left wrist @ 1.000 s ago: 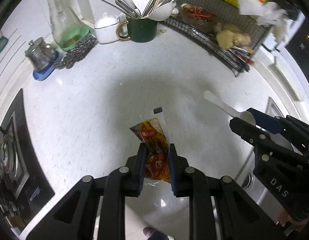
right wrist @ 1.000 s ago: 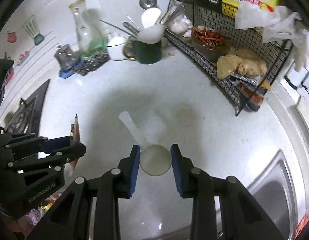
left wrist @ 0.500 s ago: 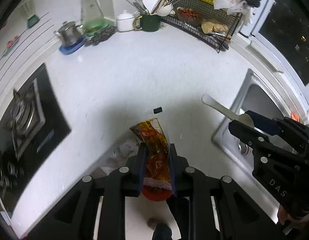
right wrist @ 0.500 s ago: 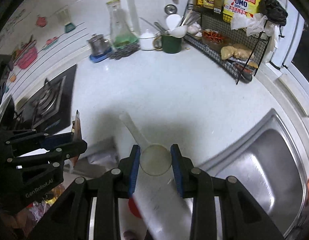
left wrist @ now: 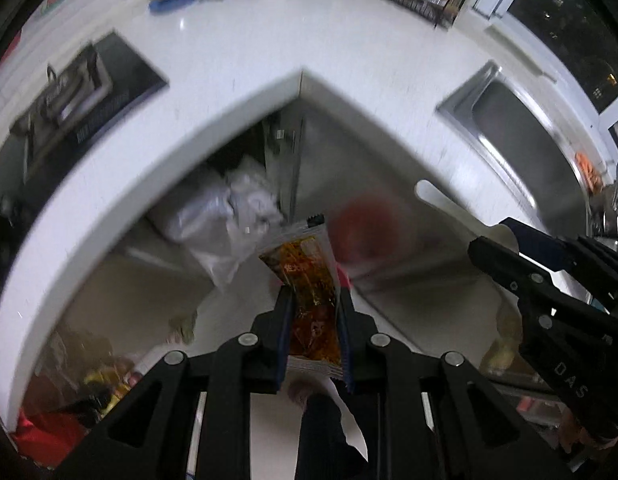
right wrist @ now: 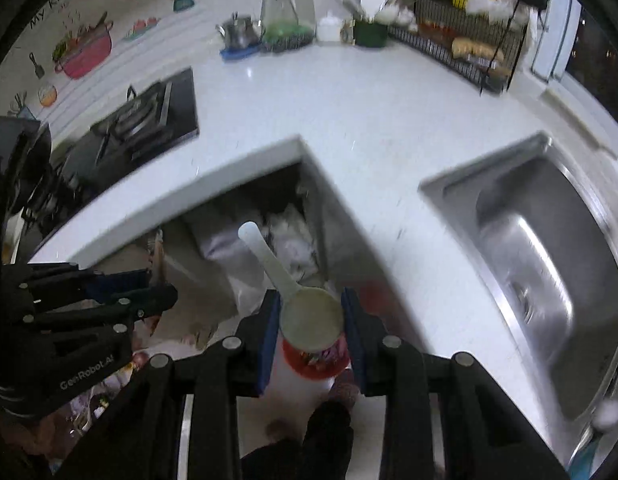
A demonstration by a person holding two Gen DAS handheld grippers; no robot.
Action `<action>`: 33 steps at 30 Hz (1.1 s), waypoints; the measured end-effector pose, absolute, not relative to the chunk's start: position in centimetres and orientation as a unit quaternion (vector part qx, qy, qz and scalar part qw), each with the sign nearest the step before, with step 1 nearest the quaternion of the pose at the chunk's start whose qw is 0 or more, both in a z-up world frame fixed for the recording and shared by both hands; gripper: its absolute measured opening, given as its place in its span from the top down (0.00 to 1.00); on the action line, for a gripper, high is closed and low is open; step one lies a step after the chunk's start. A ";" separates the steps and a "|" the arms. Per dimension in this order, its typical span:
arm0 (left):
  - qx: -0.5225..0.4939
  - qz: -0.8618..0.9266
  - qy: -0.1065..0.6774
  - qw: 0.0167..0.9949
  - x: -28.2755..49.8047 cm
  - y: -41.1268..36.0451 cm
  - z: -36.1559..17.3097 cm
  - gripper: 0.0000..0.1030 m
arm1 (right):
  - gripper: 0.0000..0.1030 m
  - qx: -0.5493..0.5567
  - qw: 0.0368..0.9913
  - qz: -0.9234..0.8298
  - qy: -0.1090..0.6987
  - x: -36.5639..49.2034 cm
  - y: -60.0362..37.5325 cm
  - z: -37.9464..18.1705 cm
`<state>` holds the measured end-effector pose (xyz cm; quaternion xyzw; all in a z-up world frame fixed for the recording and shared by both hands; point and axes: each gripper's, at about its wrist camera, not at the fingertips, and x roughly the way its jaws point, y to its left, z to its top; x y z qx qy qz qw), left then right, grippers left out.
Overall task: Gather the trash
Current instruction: 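Carry the sauce packet and white scoop down toward the red bucket, then open the left tool over the bucket while the right tool releases the scoop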
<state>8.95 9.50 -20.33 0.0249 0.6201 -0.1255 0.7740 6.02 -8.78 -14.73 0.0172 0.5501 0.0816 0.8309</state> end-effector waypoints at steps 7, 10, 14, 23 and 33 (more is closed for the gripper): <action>0.017 -0.128 0.648 0.751 7.6 10.6 -29.0 0.82 | 0.72 0.014 0.808 0.085 0.583 5.0 -7.8 -21.7; 0.016 -0.128 0.662 0.739 7.9 10.8 -33.9 0.82 | 0.72 0.011 0.797 0.087 0.597 5.7 -7.3 -26.2; 0.010 -0.129 0.676 0.726 8.5 11.1 -41.4 0.82 | 0.72 0.010 0.780 0.086 0.619 6.7 -6.6 -32.6; -0.031 -0.147 0.678 0.720 10.4 10.9 -56.4 0.81 | 0.72 -0.006 0.767 0.081 0.637 9.3 -6.0 -48.4; -0.020 -0.156 0.682 0.714 11.5 9.7 -65.5 0.76 | 0.72 -0.007 0.749 0.068 0.660 10.2 -6.3 -59.1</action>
